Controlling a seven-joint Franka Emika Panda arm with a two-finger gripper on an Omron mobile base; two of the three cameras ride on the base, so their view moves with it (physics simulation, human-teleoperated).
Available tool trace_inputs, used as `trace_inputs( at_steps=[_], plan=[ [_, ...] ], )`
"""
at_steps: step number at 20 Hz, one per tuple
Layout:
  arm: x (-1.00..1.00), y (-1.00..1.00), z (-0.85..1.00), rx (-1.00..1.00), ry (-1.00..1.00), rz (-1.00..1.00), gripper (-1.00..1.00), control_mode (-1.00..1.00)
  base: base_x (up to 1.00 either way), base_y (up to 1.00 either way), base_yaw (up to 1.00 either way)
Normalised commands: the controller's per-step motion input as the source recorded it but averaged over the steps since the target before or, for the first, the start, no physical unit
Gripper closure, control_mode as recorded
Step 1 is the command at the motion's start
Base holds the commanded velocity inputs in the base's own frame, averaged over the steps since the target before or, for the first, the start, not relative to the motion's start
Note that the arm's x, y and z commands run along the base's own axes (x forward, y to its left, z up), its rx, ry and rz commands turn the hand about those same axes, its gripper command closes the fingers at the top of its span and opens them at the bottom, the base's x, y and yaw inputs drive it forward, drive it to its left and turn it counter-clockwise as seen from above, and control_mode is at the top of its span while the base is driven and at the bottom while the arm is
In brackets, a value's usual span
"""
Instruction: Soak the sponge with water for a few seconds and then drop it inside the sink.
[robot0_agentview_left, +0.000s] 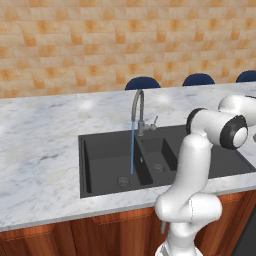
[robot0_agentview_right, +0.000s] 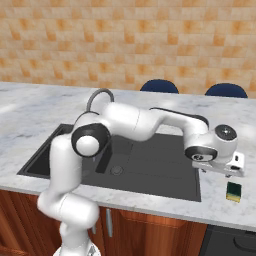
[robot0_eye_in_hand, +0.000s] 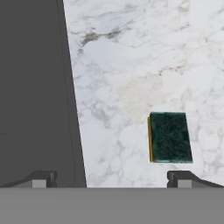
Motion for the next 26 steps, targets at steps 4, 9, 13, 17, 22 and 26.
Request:
trace_inputs(
  at_steps=[4, 9, 13, 17, 22, 26],
  plan=[
    [0.0, -0.41, 0.0, 0.0, 0.0, 0.0, -1.0, -1.0, 0.0, 0.0, 0.0],
    [-0.07, -0.3, 0.0, 0.0, 0.04, 0.0, -1.0, -1.0, 0.0, 0.0, 0.0],
    [0.0, -0.16, 0.0, 0.0, 0.07, 0.0, -1.0, -1.0, 0.0, 0.0, 0.0],
    [0.0, -0.01, 0.0, 0.0, 0.01, 0.0, -1.0, -1.0, 0.0, 0.0, 0.0],
    [0.0, 0.0, -0.18, 0.0, 0.02, 0.0, -1.0, -1.0, 0.0, 0.0, 0.0],
    [0.0, 0.0, -0.25, 0.0, 0.0, 0.0, -1.0, -1.0, 0.0, 0.0, 0.0]
  ],
)
